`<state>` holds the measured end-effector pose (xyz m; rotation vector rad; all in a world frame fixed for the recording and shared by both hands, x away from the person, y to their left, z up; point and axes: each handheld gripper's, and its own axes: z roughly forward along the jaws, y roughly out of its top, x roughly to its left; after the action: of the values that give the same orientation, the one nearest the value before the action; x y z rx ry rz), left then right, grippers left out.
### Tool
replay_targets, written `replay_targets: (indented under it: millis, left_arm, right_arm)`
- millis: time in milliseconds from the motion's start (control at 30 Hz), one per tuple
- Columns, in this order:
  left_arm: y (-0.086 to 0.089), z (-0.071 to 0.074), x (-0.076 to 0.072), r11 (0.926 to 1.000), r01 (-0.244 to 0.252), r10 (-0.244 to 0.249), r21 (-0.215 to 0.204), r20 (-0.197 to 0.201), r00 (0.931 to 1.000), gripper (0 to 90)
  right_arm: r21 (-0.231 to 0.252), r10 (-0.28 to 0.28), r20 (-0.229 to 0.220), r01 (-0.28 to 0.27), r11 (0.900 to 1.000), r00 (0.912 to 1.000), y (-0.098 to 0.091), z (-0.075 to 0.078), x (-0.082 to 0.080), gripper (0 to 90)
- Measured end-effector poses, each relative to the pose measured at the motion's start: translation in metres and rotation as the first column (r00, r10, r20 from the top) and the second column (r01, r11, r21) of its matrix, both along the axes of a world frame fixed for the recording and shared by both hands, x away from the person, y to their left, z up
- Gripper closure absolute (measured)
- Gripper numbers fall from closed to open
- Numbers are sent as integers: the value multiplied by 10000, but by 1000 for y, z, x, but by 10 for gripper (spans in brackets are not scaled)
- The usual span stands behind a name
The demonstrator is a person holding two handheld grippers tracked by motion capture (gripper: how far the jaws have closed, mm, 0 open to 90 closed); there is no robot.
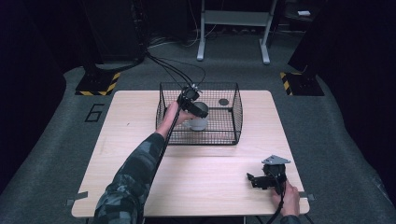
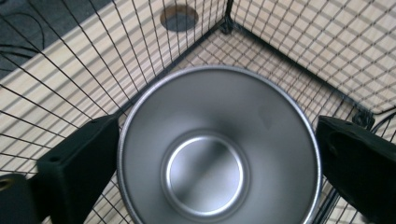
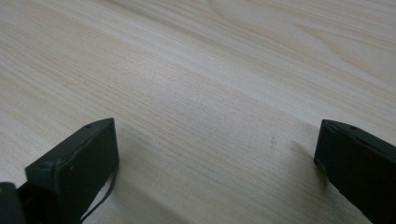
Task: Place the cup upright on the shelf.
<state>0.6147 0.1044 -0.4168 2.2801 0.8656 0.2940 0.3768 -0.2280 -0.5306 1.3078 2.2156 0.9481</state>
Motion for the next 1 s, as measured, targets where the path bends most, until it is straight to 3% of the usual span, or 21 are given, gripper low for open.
replay_targets:
  millis: [233,300,500,767,1000]
  left_arm:
    - [6,14,-7,9982,-85,107,-594,369,9993,0]
    - [8,22,-11,9987,85,-61,-501,475,9989,0]
    - [19,47,-30,9949,333,-254,-950,834,9962,1]
    - [43,74,-67,9918,625,-477,-1112,1311,9902,1]
    - [71,82,-111,9904,859,-663,-1080,1736,9826,1]
  right_arm:
    - [5,6,-6,-6,10000,10000,0,0,0,0]
    - [2,4,-34,-4,10000,10000,0,0,0,0]
    - [-41,24,-44,-25,10000,10000,0,0,0,0]
    - [-27,27,-11,-27,10000,10000,0,0,0,0]
    - [-23,29,-19,-29,10000,10000,0,0,0,0]
